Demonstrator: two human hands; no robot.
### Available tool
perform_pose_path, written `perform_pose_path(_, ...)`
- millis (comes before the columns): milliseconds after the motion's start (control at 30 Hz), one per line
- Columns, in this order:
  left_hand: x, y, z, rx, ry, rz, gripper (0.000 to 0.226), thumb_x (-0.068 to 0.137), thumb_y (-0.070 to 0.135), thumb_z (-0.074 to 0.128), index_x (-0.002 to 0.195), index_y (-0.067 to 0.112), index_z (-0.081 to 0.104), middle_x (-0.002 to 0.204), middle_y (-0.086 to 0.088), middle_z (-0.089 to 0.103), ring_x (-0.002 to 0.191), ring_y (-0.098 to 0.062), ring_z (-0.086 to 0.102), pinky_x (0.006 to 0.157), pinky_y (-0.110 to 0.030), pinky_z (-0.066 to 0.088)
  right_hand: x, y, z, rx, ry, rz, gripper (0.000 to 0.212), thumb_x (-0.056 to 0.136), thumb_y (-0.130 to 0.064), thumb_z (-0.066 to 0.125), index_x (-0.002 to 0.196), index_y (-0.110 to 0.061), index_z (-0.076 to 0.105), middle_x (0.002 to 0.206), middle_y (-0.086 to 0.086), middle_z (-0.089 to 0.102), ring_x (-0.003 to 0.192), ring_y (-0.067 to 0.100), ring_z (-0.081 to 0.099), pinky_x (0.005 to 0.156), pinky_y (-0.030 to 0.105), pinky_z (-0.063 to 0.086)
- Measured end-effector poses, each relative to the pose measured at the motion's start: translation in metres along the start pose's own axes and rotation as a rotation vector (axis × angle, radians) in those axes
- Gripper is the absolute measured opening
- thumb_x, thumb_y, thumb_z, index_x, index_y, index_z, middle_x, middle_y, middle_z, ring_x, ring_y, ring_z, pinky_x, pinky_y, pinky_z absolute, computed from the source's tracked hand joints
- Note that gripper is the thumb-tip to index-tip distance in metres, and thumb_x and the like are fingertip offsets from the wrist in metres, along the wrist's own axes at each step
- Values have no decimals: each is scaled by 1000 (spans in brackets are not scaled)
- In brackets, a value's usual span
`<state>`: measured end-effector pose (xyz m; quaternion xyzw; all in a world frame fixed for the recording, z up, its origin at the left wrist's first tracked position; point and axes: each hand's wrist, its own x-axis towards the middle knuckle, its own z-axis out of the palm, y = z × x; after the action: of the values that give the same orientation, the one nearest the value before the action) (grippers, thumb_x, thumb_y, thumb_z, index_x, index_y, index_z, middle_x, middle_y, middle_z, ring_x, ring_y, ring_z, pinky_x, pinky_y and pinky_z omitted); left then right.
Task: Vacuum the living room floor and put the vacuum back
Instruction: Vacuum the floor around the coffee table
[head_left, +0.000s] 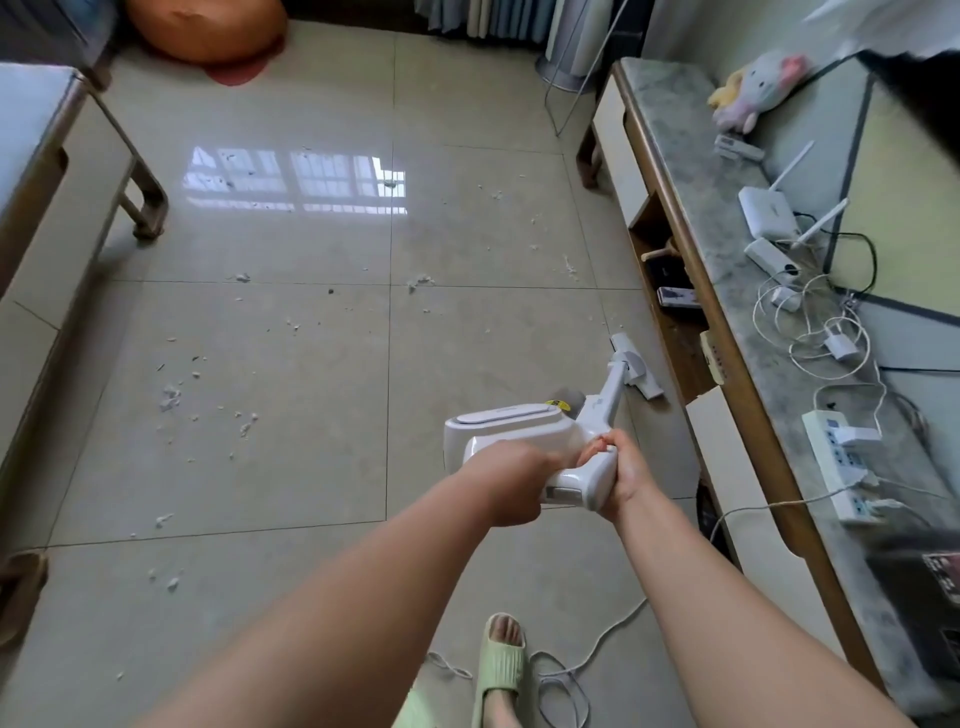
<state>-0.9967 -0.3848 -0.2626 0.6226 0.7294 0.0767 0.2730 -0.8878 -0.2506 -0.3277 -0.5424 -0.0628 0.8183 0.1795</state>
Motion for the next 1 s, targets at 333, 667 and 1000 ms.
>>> perform_pose_path(333, 66, -12, -6, -15, -34, 30, 38, 84, 6, 53, 117, 22, 59, 104, -5, 65, 97, -30, 58, 69, -28, 34, 43, -44, 4, 74, -53, -33, 35, 47, -9, 69, 59, -20, 38, 44, -9, 42, 35, 3, 42, 40, 14, 43)
perform_pose_path(667, 113, -12, 3, -40, -47, 31, 41, 84, 5, 55, 121, 23, 59, 106, -5, 65, 99, -30, 57, 73, -30, 37, 68, -80, -1, 109, -70, -11, 60, 14, 6, 80, 57, -16, 44, 46, -7, 45, 35, 4, 45, 40, 16, 46)
perform_pose_path(1000, 59, -16, -12, 11, -51, 21, 46, 82, 6, 54, 123, 27, 58, 101, -3, 66, 94, -29, 59, 70, -31, 42, 28, -37, 13, 149, -127, 51, 44, 31, 4, 77, 53, -14, 44, 44, -8, 43, 34, 4, 44, 40, 14, 44)
